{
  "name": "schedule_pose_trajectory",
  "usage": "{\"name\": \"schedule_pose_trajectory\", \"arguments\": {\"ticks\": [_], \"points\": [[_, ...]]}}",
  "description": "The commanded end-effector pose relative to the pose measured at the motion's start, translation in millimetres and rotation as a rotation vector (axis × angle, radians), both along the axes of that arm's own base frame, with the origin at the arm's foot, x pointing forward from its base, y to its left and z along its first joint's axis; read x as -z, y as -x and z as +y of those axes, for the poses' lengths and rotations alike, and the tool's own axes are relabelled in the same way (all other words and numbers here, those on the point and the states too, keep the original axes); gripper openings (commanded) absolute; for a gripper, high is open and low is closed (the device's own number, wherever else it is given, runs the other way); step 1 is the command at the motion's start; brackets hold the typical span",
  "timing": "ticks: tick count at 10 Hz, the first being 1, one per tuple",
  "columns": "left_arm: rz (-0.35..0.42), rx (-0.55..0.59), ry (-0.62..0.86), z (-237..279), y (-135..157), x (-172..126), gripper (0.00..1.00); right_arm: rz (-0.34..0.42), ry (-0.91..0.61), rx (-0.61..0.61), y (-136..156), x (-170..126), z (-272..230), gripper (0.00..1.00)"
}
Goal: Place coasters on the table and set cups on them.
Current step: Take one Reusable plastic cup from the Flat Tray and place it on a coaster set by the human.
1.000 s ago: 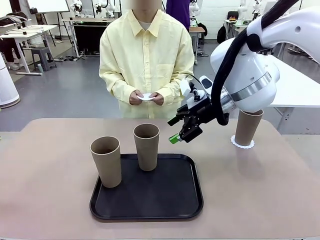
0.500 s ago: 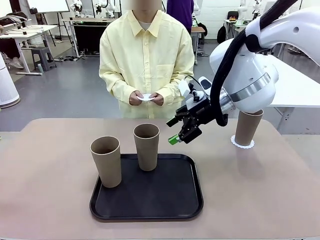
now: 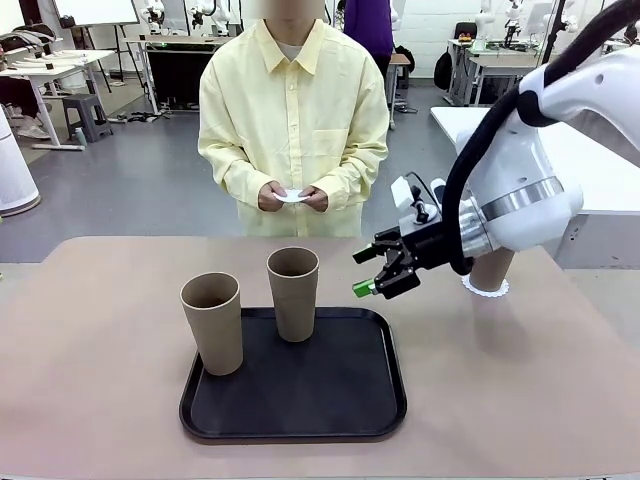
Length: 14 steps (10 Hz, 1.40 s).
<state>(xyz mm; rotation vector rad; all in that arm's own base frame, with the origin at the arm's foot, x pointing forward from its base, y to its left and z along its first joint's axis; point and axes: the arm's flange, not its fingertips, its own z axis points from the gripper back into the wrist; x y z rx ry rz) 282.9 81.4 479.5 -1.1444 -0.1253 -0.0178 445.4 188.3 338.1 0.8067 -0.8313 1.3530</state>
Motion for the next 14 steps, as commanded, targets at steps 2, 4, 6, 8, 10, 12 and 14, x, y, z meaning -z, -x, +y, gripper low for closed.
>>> {"name": "schedule_pose_trajectory", "arguments": {"ticks": [2, 4, 6, 8, 10, 12, 14], "points": [[-0.01, 0.003, 0.009, 1, 1, -1, 1.0, 0.039, -0.126, -0.035, 0, 35, -2, 1.0], [-0.01, 0.003, 0.009, 1, 1, -1, 1.0, 0.013, -0.207, -0.06, -3, 47, -2, 1.0], [-0.01, 0.003, 0.009, 1, 1, -1, 1.0, 0.03, -0.23, -0.05, -9, 60, 0, 1.0], [-0.01, 0.003, 0.009, 1, 1, -1, 1.0, 0.047, -0.208, -0.06, -11, 70, 9, 1.0], [-0.01, 0.003, 0.009, 1, 1, -1, 1.0, 0.063, -0.199, -0.066, -6, 63, 0, 1.0], [-0.01, 0.003, 0.009, 1, 1, -1, 1.0, 0.063, -0.199, -0.066, -6, 63, 0, 1.0], [-0.01, 0.003, 0.009, 1, 1, -1, 1.0, 0.073, -0.273, -0.06, -16, 69, 7, 1.0]]}}
